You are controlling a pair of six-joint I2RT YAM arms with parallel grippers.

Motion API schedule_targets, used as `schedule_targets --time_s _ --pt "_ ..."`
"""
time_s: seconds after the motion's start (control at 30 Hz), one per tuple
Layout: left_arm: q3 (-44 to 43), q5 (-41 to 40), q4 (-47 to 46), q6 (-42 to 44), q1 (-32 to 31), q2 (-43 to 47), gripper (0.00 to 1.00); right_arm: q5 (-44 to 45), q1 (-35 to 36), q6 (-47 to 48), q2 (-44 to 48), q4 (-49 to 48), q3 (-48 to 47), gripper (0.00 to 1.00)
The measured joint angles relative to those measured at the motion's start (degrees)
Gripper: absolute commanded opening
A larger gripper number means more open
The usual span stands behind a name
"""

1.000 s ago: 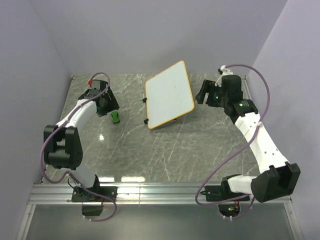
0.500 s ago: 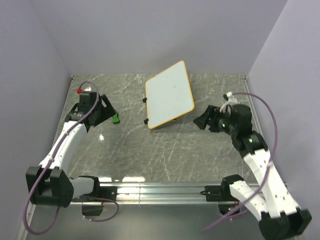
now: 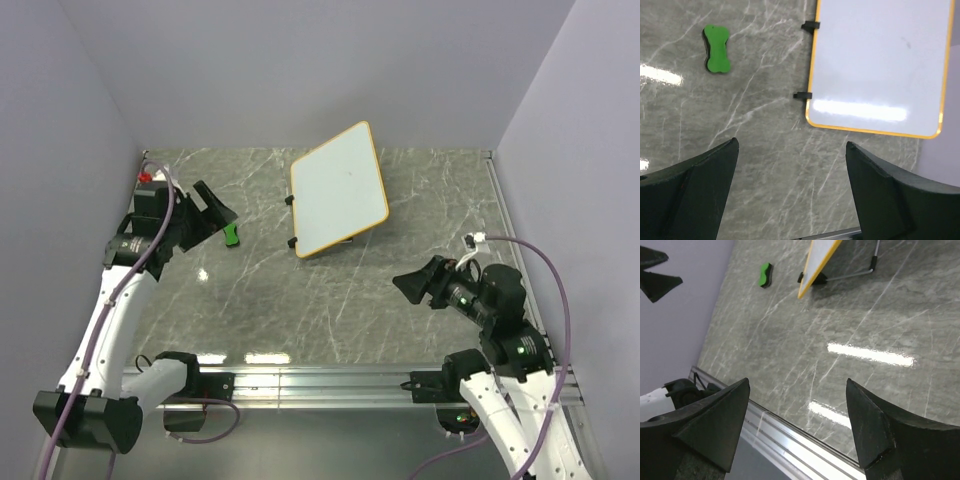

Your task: Erase the whiteboard

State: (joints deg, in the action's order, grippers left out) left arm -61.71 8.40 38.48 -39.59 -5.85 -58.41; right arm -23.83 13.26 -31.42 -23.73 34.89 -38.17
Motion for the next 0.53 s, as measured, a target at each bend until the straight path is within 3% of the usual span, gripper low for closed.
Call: schedule_targets --time_s 0.13,0.2,0.27,0.53 --pt "-5.5 -0.2 1.9 0.2 -0.5 0.1 0.92 -0.3 0.0 -0.3 3.6 2.3 0.0 0.84" --pt "-7.8 -0.8 2.7 0.2 -0.6 0.1 1.00 -0.2 0.0 -0.3 5.0 3.8 0.1 0.85" --pt "-9.6 -1.4 4.0 0.4 -0.6 0.0 0.99 -0.2 0.0 -0.4 6.5 5.2 0.4 0.85" --pt "-21.4 -9.9 10.3 1.6 -2.8 -5.2 1.00 -0.3 0.0 -2.9 15.9 10.6 4.6 0.86"
